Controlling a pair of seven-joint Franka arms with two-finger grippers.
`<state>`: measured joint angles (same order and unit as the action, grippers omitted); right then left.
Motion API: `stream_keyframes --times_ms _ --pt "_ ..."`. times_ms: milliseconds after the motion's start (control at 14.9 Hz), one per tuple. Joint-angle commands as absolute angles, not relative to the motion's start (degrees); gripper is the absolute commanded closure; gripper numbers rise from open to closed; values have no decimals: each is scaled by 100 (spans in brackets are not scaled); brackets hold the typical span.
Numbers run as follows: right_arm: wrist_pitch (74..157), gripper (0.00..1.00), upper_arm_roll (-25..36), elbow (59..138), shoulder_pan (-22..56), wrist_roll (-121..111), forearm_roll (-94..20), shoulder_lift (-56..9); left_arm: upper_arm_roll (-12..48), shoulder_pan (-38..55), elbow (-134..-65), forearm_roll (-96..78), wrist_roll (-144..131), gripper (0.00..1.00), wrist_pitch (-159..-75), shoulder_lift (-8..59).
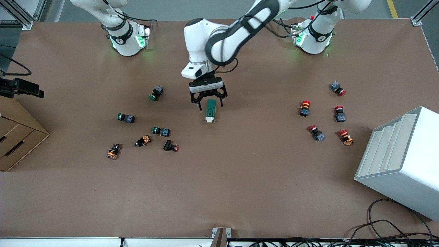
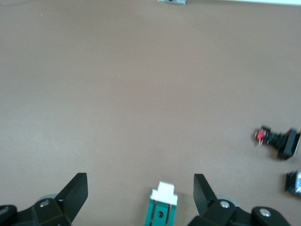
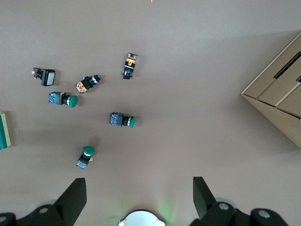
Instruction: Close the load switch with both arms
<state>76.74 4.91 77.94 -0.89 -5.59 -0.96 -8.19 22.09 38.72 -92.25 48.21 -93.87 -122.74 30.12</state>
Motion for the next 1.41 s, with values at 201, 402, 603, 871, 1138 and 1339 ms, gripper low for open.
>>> stream_keyframes --times_ms 201,402,603,871,1138,1339 --pt "7885 0 325 8745 -53 -519 53 35 2215 2797 -9203 3000 -7800 0 -11990 1847" --pt "7831 0 343 8763 -70 -554 0 175 2224 2287 -8528 2507 -6325 0 -10815 1767" --pt "7831 0 343 8859 -70 -589 0 412 2241 1497 -7947 2023 -4979 0 -10030 1688" --pt "7875 0 360 8894 -79 -589 -18 623 1550 800 -8077 803 -2555 0 -9565 863" --pt "8103 0 334 9202 -1 -598 -18 747 1099 55 -8357 387 -698 0 -8799 265" --pt "8095 0 334 9202 26 -606 -9 738 933 -246 -9042 195 -115 0 -8789 -341"
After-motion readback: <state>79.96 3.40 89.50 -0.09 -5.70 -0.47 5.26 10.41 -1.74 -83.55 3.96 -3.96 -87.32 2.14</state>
